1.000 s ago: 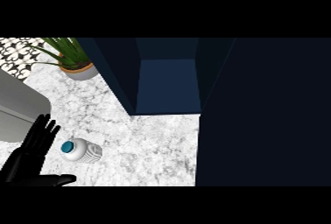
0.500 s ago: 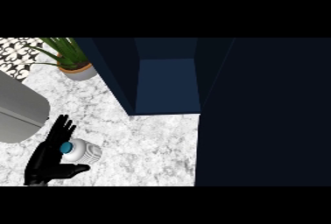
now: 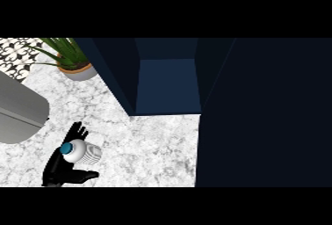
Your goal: Pick up the bottled water, place it into the cabinet and close the cabinet
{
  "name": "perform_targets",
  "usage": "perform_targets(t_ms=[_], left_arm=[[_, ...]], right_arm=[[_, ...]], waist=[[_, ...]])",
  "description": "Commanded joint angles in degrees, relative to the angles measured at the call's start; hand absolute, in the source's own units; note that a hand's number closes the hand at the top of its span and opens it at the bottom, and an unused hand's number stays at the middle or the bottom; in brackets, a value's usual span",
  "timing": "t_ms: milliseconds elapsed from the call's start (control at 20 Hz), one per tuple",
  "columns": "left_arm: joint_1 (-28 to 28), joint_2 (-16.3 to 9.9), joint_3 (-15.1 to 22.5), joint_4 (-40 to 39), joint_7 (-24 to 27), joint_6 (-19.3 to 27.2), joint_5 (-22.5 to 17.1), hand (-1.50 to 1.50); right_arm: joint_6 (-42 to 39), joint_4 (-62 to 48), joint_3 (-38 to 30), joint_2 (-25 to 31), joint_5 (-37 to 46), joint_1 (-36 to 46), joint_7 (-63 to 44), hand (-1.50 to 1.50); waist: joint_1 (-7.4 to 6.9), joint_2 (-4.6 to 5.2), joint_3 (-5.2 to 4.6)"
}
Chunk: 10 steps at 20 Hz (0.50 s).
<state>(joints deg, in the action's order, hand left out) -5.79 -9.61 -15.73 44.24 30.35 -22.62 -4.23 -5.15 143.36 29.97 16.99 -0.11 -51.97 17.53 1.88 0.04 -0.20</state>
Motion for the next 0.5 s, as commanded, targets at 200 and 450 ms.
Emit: perform_targets(t_ms=[200, 450], left_arm=[[-6.61, -2.78, -0.86, -13.31, 11.27, -1.47, 2.64, 1.50], [-6.73, -0.06, 2.05, -17.58, 21.49, 8.88, 9.32, 1.50]], right_arm=[[2.92, 9.01, 4.89, 2.59, 6.94, -4.44, -1.34, -1.50], [3.53, 9.73, 1.33, 4.47, 2.69, -3.91, -1.16, -1.50]], waist=[[0.13, 0.00, -0.06], [0.03, 0.25, -0.08]])
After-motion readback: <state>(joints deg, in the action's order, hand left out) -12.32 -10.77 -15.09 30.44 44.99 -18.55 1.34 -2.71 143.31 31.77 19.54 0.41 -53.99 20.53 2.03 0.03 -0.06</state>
